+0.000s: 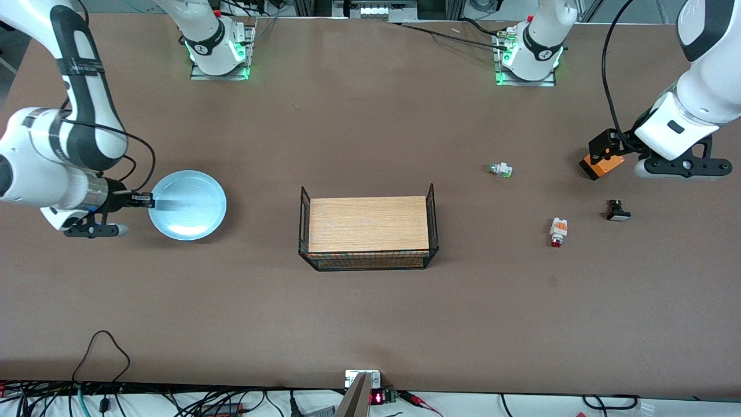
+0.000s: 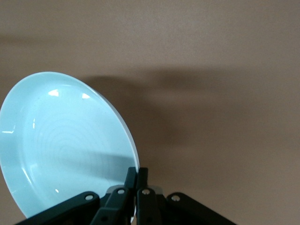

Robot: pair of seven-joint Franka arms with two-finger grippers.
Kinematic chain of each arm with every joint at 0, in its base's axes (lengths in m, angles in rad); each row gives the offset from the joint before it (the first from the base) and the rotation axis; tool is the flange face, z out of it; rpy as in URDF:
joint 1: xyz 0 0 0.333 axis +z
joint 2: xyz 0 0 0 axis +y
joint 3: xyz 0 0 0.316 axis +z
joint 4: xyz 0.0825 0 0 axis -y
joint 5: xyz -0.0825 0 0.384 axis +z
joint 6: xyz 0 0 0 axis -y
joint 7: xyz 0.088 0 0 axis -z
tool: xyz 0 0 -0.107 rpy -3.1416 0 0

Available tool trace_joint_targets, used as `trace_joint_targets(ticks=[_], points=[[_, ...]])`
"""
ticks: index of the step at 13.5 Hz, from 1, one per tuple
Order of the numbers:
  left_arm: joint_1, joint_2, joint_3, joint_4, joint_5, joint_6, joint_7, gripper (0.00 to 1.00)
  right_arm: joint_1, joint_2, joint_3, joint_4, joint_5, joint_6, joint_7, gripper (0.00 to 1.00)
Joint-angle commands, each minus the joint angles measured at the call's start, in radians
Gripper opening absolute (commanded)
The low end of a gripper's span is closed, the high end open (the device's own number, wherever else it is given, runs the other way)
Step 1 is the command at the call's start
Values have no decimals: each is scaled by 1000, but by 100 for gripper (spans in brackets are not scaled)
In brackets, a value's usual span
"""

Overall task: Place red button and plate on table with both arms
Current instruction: 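Lower the blue plate onto the table beside the basket with the right gripper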

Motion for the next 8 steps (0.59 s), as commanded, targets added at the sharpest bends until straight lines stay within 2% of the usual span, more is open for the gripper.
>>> trace_joint_targets(ticks=[1, 3, 5, 6, 7, 8], points=[[-6, -10, 0, 10, 21, -19, 5, 100, -40, -27, 18, -152, 0, 173, -104, 0], [-6, -12, 0, 10, 21, -24, 5, 100, -60, -4, 19, -186, 1, 250, -176, 0], [-6, -12, 0, 10, 21, -25, 5, 100, -64, 16, 19, -186, 6, 265, -183, 0], [-6, -12, 0, 10, 21, -24, 5, 100, -64, 25, 19, -186, 9, 277, -183, 6], [-6, -12, 0, 10, 21, -25, 5, 100, -64, 29, 19, -185, 15, 278, -164, 45], [-6, -12, 0, 10, 21, -24, 5, 100, -64, 19, 19, -182, 29, 265, -143, 99]])
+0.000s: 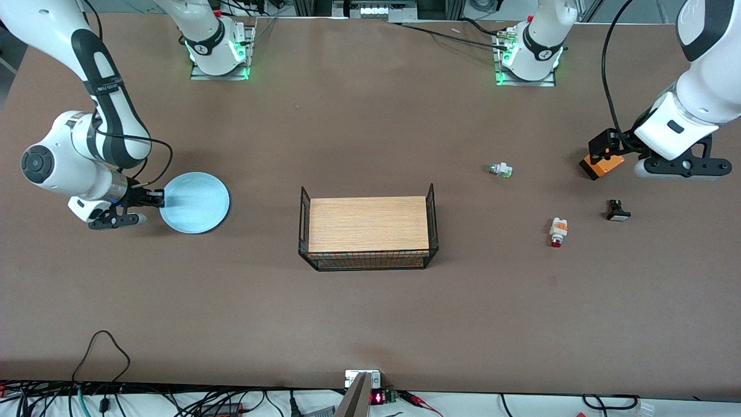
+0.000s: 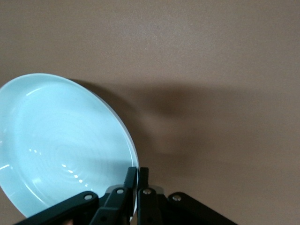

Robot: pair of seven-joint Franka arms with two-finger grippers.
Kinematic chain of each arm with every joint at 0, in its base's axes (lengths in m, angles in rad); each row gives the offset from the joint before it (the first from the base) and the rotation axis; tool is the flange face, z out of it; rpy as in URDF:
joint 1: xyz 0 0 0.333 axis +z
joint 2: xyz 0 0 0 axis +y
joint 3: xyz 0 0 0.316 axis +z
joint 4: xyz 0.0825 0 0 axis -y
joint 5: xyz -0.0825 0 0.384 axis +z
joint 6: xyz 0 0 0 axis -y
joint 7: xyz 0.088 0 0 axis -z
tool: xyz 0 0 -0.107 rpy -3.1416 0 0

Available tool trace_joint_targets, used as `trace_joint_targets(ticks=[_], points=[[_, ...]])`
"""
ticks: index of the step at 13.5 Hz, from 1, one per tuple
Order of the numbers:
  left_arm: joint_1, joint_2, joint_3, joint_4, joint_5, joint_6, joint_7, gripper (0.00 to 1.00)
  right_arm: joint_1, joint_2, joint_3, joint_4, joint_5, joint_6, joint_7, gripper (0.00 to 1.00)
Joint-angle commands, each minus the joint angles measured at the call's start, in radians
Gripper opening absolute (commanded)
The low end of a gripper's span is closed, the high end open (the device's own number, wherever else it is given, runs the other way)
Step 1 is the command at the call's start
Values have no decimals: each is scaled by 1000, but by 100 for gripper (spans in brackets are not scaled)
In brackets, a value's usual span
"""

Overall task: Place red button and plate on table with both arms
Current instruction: 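Lower the blue plate onto the table beside the basket with the right gripper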

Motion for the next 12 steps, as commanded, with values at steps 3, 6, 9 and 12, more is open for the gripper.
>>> trace_joint_targets(ticks=[3, 6, 9, 12], points=[[-12, -1, -1, 36, 23, -22, 5, 100, -2, -64, 33, 32, 22, -82, 125, 100], [-11, -3, -6, 36, 21, -23, 5, 100, 51, -97, 50, 126, 21, -232, 281, 100], [-12, -3, -7, 36, 23, -29, 3, 100, 96, -107, 50, 274, 5, -405, 340, 100], [-12, -3, -7, 36, 23, -29, 5, 100, 97, -107, 49, 458, -4, -607, 354, 100]])
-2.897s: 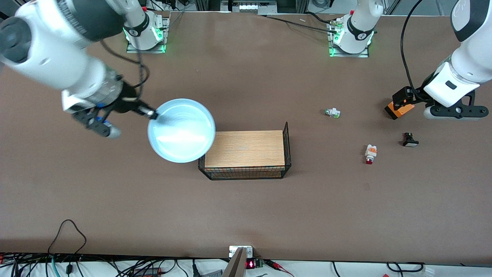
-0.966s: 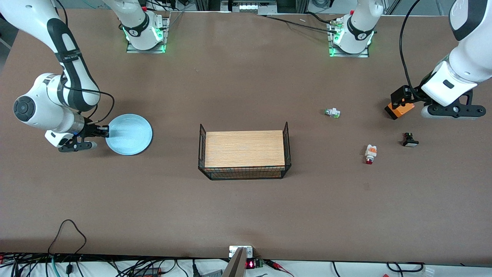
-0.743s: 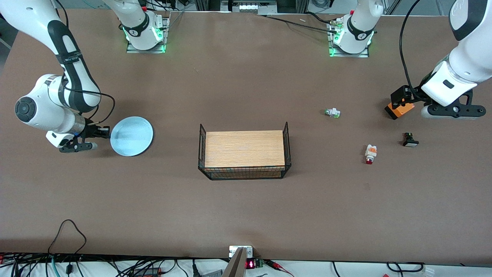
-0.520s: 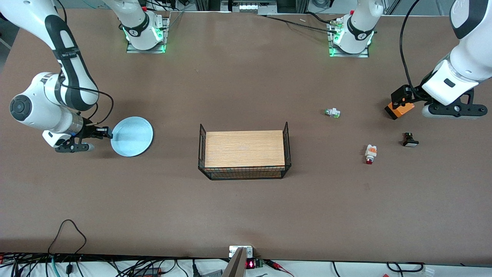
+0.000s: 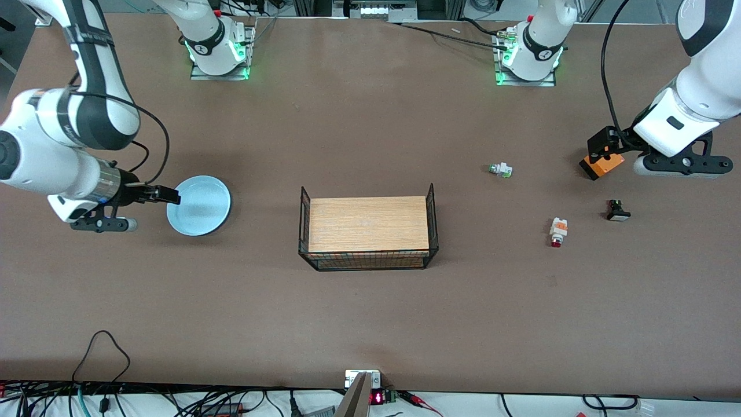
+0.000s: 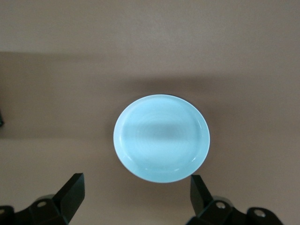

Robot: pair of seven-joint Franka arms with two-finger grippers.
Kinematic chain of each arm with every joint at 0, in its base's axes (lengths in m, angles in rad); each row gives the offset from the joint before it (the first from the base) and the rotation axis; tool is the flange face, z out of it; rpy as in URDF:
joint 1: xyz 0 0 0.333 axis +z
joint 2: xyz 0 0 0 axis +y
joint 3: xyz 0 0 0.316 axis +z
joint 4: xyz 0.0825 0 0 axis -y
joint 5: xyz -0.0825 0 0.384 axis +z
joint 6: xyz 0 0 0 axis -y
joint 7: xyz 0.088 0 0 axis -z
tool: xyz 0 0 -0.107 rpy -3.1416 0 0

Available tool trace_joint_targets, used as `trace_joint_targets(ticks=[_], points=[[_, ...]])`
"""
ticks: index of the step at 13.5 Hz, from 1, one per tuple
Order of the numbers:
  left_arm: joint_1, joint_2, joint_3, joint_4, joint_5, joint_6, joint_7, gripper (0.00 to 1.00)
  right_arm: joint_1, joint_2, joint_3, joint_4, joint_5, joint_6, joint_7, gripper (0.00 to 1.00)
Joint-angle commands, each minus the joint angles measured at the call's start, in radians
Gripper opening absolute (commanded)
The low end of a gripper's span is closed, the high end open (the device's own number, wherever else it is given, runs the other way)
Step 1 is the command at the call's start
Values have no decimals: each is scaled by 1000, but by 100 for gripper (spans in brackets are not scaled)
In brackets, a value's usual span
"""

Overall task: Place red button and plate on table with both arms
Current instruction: 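Lower the blue plate onto the table beside the basket with the right gripper, then open the right gripper and withdraw it from the plate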

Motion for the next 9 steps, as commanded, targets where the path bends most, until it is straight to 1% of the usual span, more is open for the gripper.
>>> trace_joint_targets(ticks=[1, 2, 3, 5, 6, 7, 8, 9], points=[[-7, -3, 1, 17, 23, -22, 5, 100, -2, 9, -4, 181, -35, -187, 17, 100], [-8, -3, 1, 17, 23, -22, 5, 100, 1, 9, -4, 250, -68, -258, 17, 100], [-8, -3, 1, 17, 23, -22, 3, 100, 10, 9, -5, 296, -88, -313, 17, 100], [-8, -3, 1, 17, 23, -22, 3, 100, 19, -3, -13, 370, -122, -374, 14, 100], [-8, -3, 1, 17, 23, -24, 3, 100, 18, -11, -16, 386, -133, -371, 0, 100], [-8, -4, 1, 17, 21, -24, 3, 100, 14, -16, -28, 401, -134, -368, -5, 100], [-8, -4, 0, 17, 23, -27, 3, 100, 13, -19, -56, 409, -128, -374, -5, 100], [-8, -4, 1, 17, 21, -30, 3, 100, 8, -28, -60, 406, -131, -381, -5, 100]])
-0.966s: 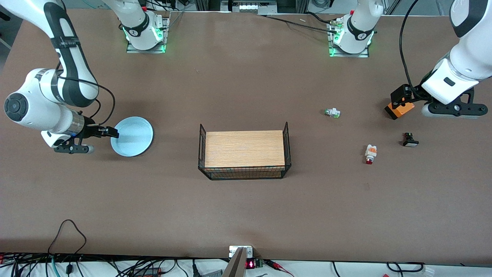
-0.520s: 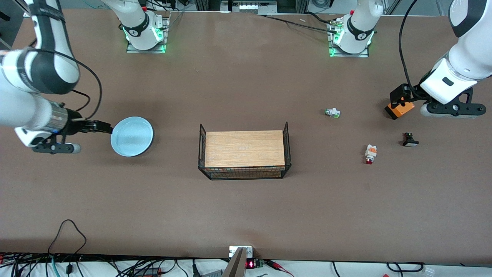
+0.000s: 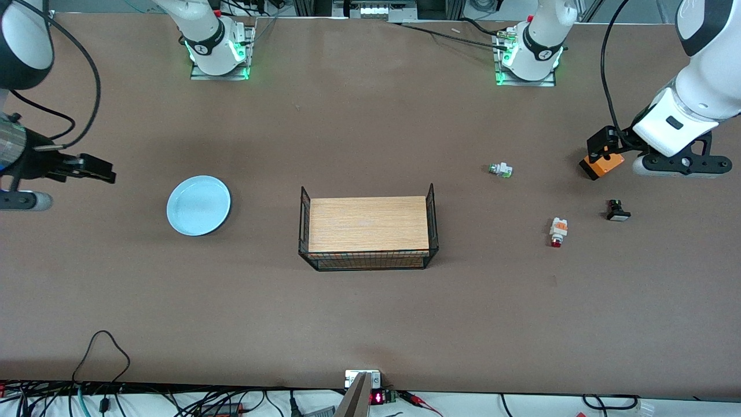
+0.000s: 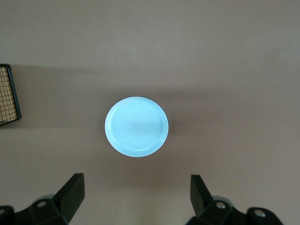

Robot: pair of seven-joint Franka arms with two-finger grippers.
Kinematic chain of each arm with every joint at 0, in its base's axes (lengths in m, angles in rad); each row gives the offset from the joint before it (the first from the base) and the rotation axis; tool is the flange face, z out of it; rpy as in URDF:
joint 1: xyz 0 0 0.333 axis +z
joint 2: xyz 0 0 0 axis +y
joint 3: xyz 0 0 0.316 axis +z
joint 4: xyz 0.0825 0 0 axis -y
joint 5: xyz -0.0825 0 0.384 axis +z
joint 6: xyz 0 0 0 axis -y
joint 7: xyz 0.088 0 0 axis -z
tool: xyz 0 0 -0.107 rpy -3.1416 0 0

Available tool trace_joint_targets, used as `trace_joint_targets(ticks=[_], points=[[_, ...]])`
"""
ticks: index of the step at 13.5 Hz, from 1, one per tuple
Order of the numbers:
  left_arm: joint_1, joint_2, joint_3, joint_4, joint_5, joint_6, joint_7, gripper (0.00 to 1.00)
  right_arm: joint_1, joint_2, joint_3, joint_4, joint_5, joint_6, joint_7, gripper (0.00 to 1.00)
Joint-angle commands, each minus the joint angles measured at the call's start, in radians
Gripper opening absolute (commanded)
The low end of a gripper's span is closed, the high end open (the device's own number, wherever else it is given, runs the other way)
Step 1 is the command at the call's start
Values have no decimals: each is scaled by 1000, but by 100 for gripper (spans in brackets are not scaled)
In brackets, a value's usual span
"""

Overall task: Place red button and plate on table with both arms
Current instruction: 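Open the right gripper and withdraw it from the plate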

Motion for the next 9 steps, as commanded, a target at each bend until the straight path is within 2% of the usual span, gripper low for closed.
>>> trace_joint_targets(ticks=[1, 5, 9], points=[[-8, -4, 2, 16, 21, -26, 3, 100, 1, -47, -29, -2, -19, -26, -43, 100], [-8, -4, 1, 16, 23, -28, 3, 100, 3, -163, -27, -206, -11, 66, -43, 100], [-8, -6, 1, 16, 21, -29, 3, 100, 1, -193, -29, -211, -3, 34, -61, 100]])
